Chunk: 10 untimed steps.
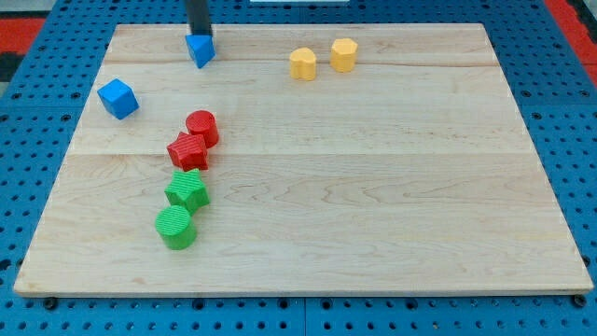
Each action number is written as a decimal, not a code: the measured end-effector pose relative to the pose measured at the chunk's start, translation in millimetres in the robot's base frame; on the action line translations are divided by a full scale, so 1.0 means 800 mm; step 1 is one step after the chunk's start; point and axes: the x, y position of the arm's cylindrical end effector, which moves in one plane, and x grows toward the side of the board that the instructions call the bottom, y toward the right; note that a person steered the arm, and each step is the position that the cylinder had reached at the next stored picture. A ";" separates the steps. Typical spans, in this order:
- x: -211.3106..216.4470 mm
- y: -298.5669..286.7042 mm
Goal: Place the blue triangle above the blue cube
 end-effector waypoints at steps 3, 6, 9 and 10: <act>0.044 0.071; 0.077 -0.010; 0.093 -0.070; 0.060 0.004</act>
